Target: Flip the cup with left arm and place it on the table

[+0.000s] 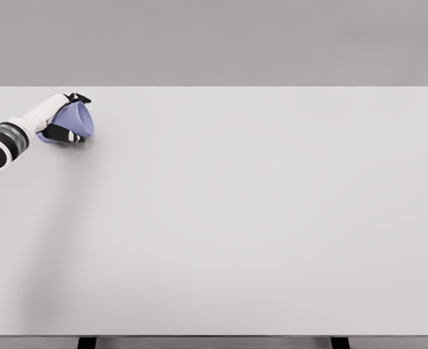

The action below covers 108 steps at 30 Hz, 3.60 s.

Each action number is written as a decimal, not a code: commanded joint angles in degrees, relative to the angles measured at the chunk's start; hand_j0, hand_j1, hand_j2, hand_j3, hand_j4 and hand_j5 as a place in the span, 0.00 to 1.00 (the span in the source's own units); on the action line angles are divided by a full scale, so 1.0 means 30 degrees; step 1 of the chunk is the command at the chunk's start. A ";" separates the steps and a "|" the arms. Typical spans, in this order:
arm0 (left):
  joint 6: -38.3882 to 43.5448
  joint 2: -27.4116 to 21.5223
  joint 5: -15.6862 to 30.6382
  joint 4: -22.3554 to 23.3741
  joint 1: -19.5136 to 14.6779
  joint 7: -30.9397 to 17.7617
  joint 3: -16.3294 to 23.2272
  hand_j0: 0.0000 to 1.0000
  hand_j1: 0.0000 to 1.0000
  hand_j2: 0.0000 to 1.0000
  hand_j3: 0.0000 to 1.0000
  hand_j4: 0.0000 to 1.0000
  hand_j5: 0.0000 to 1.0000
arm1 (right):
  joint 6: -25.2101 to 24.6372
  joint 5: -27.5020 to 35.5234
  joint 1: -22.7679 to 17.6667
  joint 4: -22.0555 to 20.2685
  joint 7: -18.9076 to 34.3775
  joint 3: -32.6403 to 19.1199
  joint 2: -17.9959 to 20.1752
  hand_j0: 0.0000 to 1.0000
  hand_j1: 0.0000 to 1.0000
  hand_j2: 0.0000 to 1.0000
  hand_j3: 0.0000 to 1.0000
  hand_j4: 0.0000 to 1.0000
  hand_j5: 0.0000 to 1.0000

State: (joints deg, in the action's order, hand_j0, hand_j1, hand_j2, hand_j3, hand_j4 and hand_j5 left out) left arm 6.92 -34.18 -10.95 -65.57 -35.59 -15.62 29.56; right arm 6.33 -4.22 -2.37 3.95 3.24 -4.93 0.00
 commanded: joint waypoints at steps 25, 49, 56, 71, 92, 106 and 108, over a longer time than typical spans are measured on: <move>-0.1048 0.1665 0.3152 -0.1231 0.1201 0.0227 -0.3673 0.81 0.81 0.81 0.81 0.81 0.81 | 0.0001 0.0001 0.0000 0.0001 0.0003 0.0001 0.0000 1.00 1.00 1.00 1.00 1.00 1.00; -0.1077 0.2925 0.3650 -0.1231 0.2314 0.0227 -0.5519 0.82 0.82 0.82 0.82 0.82 0.82 | 0.0001 0.0001 0.0000 0.0001 0.0003 0.0001 0.0000 1.00 1.00 1.00 1.00 1.00 1.00; -0.1077 0.2925 0.3650 -0.1201 0.2519 0.0227 -0.5519 0.85 0.85 0.85 0.85 0.85 0.85 | 0.0001 0.0001 0.0000 0.0001 0.0003 0.0001 0.0000 1.00 1.00 1.00 1.00 1.00 1.00; -0.1077 0.2808 0.3591 -0.1289 0.2578 0.0227 -0.5519 1.00 1.00 1.00 1.00 1.00 1.00 | 0.0001 0.0001 0.0000 0.0001 0.0003 0.0001 0.0000 1.00 1.00 1.00 1.00 1.00 1.00; -0.1077 0.2251 0.3387 -0.1729 0.2636 0.0198 -0.5548 1.00 1.00 1.00 1.00 1.00 1.00 | 0.0001 0.0001 0.0000 0.0001 0.0003 0.0001 0.0000 1.00 1.00 1.00 1.00 1.00 1.00; -0.1078 0.2075 0.3416 -0.2226 0.2753 0.0198 -0.5548 1.00 1.00 1.00 1.00 1.00 1.00 | 0.0001 0.0001 0.0000 0.0001 0.0003 0.0001 0.0000 1.00 1.00 1.00 1.00 1.00 1.00; -0.1077 0.1871 0.3386 -0.2549 0.2783 0.0198 -0.5548 1.00 1.00 1.00 1.00 1.00 1.00 | 0.0001 0.0001 0.0000 0.0001 0.0003 0.0001 0.0000 1.00 1.00 1.00 1.00 1.00 1.00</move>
State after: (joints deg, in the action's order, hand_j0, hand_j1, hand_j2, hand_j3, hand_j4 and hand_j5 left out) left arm 3.67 -28.16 -0.89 -72.53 -27.25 -15.05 12.96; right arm 6.33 -4.22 -2.37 3.95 3.24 -4.92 0.00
